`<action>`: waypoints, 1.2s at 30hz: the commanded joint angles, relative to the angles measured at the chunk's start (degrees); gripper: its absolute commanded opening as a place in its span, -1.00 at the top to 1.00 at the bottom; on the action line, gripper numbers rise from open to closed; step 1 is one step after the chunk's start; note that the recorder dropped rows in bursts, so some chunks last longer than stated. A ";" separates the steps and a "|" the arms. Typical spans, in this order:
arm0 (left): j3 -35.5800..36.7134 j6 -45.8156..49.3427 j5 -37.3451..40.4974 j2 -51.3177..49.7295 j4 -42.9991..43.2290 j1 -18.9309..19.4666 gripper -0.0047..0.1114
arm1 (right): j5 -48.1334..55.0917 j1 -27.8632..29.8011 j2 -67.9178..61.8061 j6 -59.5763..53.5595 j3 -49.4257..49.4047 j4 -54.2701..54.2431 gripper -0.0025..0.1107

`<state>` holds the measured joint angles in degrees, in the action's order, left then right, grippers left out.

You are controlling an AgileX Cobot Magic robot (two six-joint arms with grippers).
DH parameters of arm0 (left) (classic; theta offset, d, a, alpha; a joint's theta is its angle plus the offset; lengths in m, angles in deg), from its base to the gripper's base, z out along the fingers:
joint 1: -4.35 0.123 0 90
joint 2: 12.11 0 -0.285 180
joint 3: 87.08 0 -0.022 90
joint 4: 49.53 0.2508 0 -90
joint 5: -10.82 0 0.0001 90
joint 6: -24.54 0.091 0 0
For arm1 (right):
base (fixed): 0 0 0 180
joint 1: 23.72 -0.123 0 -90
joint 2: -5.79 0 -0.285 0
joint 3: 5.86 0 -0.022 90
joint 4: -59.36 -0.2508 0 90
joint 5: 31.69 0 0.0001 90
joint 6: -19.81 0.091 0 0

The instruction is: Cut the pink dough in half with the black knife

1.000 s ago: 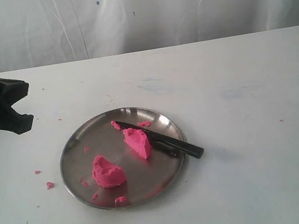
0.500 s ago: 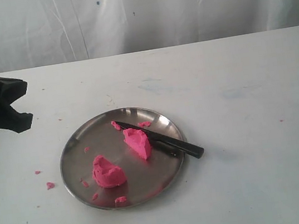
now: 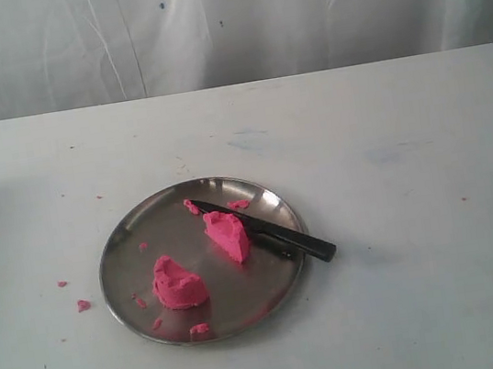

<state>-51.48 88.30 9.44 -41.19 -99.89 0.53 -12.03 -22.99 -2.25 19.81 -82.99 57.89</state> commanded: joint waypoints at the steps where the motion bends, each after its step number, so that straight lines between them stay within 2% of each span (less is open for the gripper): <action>1: 0.50 6.64 -3.97 8.19 0.25 0.25 0.92 | -0.06 0.33 0.26 0.00 -0.08 -0.06 0.96; 2: 0.76 6.64 -0.52 8.71 0.79 0.51 0.92 | -0.06 0.33 0.26 0.00 -0.08 -0.06 0.96; 3: 2.32 2.47 6.94 10.02 9.14 1.18 0.92 | -0.06 0.33 0.26 0.00 -0.08 -0.06 0.96; 4: 3.57 -4.99 10.48 10.53 14.55 1.60 0.92 | -0.06 0.33 0.26 0.00 -0.08 -0.06 0.96; 7: 9.06 -41.98 23.16 11.42 36.94 2.99 0.92 | -0.06 0.33 0.26 0.00 -0.08 -0.06 0.96; 8: 14.69 -60.67 30.33 12.64 46.38 3.27 0.92 | -0.06 0.33 0.26 0.00 -0.08 -0.06 0.96; 9: 17.32 -63.76 31.05 13.53 48.30 3.36 0.92 | -0.06 0.33 0.26 0.00 -0.08 -0.06 0.96; 13: 31.71 -69.76 20.16 20.58 55.42 4.57 0.92 | -0.06 0.33 0.26 0.00 -0.08 -0.06 0.96; 16: 41.62 -75.37 7.75 21.29 54.92 6.52 0.92 | -0.06 0.33 0.26 0.00 -0.08 -0.06 0.96; 17: 41.62 -77.03 4.11 21.29 54.92 7.15 0.92 | -0.06 0.33 0.26 0.00 -0.08 -0.06 0.96; 19: 41.62 -77.02 13.48 21.29 54.45 7.17 0.92 | -0.06 0.33 0.26 0.00 -0.08 -0.06 0.96; 24: 41.62 -76.60 21.17 21.29 53.52 7.16 0.92 | -0.06 0.33 0.26 0.00 -0.08 -0.06 0.96; 30: 41.62 -76.42 21.55 21.29 52.61 7.16 0.92 | -0.06 0.33 0.26 0.00 -0.08 -0.06 0.96; 36: 41.62 -72.29 21.19 21.29 52.61 7.16 0.92 | -0.06 0.33 0.26 0.00 -0.08 -0.06 0.96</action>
<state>-10.11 14.83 29.49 -20.17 -46.72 7.57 -11.99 -22.99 -2.25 19.81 -82.99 57.89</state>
